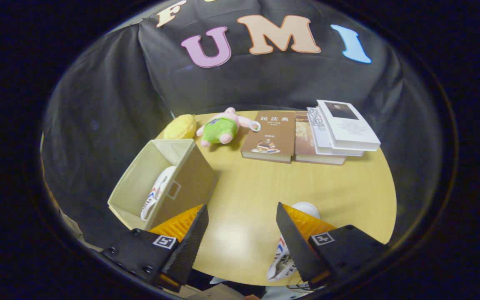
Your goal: Open the storage box then place both shoes into the box .Put the left shoe in first, then the right shoe, with the right side of both shoes facing outward in a uniform manner.
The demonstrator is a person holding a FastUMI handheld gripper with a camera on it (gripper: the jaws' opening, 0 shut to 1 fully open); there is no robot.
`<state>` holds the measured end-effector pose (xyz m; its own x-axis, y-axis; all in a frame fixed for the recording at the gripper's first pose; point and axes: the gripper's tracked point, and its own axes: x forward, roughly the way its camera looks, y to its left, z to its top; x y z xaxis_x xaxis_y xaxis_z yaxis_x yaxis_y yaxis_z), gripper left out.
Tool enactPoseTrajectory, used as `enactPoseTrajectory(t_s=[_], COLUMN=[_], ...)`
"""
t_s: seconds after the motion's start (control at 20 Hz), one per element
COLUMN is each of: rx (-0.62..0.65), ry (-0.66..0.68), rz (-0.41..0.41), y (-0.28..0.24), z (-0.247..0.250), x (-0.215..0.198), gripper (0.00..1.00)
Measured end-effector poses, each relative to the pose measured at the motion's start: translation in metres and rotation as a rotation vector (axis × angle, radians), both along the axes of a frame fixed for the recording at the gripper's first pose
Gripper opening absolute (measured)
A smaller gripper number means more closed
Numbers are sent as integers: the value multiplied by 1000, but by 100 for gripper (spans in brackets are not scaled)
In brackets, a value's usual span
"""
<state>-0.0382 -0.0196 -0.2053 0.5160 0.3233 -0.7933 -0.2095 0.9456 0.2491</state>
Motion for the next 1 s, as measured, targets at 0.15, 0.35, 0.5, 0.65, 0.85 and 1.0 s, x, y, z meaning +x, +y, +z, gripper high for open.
enactPoseTrajectory(t_s=[0.15,0.35,0.5,0.65,0.85,1.0], rx=[-50,-117,-158,-178,-191,-222], ry=[22,79,133,182,251,318], rz=[-15,-5,15,39,92,141], y=[-34,-72,-95,-107,-110,-113], z=[-19,-51,-73,-92,-114,-135], x=[-3,-15,-34,-47,-67,-82], gripper=[100,100,100,100,100,100])
